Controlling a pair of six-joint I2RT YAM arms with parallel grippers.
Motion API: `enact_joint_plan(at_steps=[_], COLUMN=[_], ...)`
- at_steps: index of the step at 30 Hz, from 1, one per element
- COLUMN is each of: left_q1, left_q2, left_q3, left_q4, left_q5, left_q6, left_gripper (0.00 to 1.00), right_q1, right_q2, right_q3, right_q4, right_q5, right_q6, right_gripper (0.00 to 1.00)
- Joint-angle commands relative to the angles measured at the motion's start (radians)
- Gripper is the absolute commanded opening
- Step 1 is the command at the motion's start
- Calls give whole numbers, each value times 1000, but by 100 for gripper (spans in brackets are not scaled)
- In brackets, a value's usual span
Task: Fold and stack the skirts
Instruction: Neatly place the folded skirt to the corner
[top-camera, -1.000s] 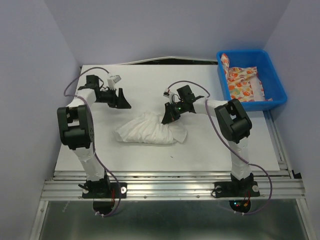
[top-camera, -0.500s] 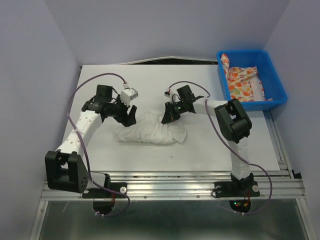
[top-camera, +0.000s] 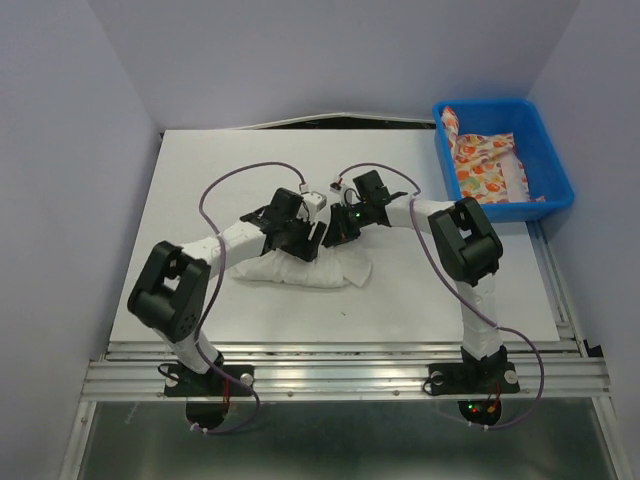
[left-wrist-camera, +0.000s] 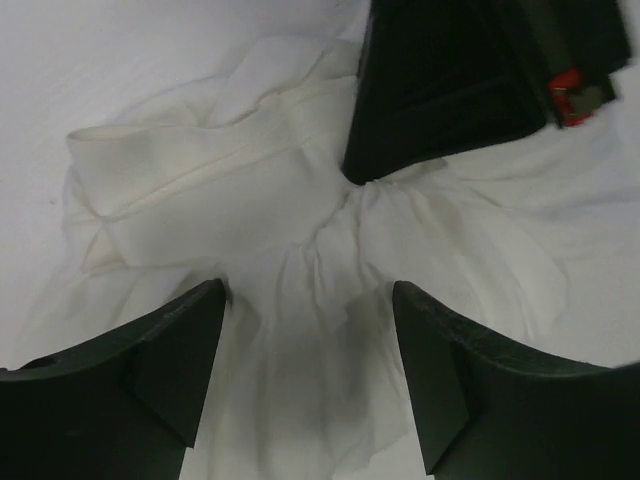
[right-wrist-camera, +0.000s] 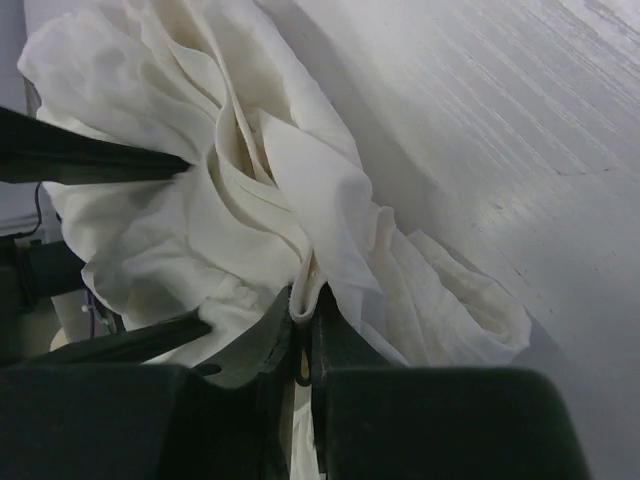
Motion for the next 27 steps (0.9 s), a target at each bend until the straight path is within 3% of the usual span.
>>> enact_joint_plan(at_steps=[1,2,3,6,7,8,10,14,15,23,27], left_q1=[-9,-6,3,75,98,117,175,297,322,603,655], left_q2=[187,224,275,314,324,324,326,379,398,614,755], left_q3=[64,79,97,111,120,131,169,283,315,721,962], left_q4=[26,8,-23,-60,-75,-84,-119,-219,-265,-440,-512], left_q5=[-71,-64,-62,-39,-27,-39,-77,-119,-123,-110,-99], left_q6=[-74,-71,-72,-82,-77,-71,-46,39,61,361,470], left_gripper=[75,68,65,59,54,53,53,78,80,88,88], right_q1=[7,7,7,-25,-35,-48,-92,-175,-187,-206,-206], right_q2=[13,7,-10,-33,-43,-54,-97,-166,-181,-378,-424], right_q3=[41,49,69,118,153,167,186,212,200,52,-9], right_q4=[10,8,-2,-82,-103,-146,-175,-260,-269,-329,-329], right_q5=[55,69,95,162,187,208,267,287,284,279,282], right_q6=[24,18,-5,-46,-80,-95,-112,-150,-158,-215,-207], right_gripper=[15,26,54,79,95,100,100,100,100,100,100])
